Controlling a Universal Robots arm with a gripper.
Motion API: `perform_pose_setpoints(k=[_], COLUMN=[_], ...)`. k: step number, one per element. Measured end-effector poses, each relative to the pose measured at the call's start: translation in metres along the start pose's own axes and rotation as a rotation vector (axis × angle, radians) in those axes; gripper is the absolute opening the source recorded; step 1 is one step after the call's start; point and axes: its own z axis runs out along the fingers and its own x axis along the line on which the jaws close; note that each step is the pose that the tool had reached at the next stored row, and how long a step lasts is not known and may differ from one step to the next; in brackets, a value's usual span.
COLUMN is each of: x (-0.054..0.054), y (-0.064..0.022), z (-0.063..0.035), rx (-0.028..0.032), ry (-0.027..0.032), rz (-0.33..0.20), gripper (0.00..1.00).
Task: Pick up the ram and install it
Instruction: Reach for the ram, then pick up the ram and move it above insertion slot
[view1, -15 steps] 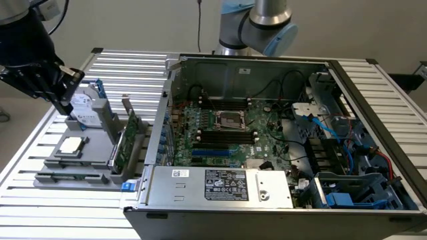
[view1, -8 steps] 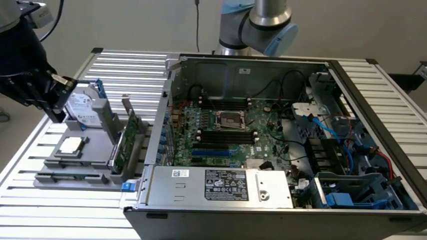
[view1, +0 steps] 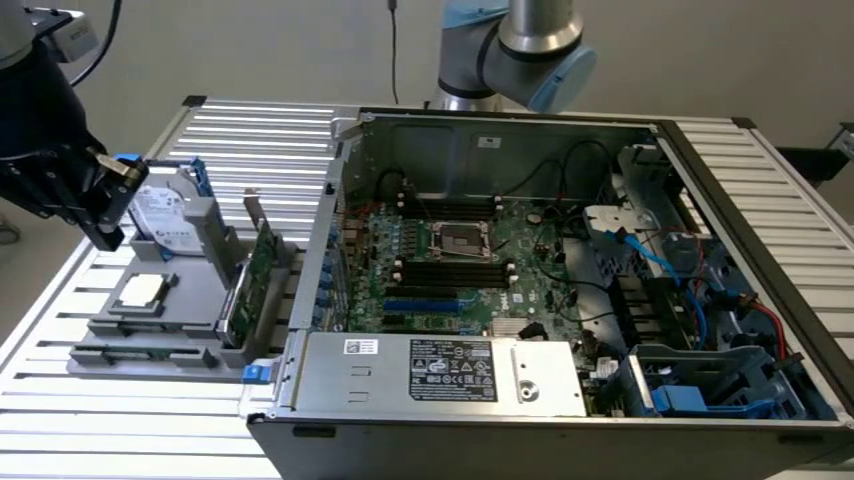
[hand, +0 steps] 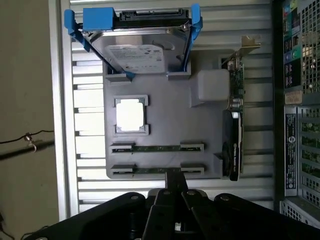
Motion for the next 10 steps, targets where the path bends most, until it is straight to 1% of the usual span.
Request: perform_pose_setpoints(k=[10], x=[0.0], y=[-0.0001], z=[0.0], rx=[0.0001], ry=[0.0], rz=[0.0], gripper=[0.11])
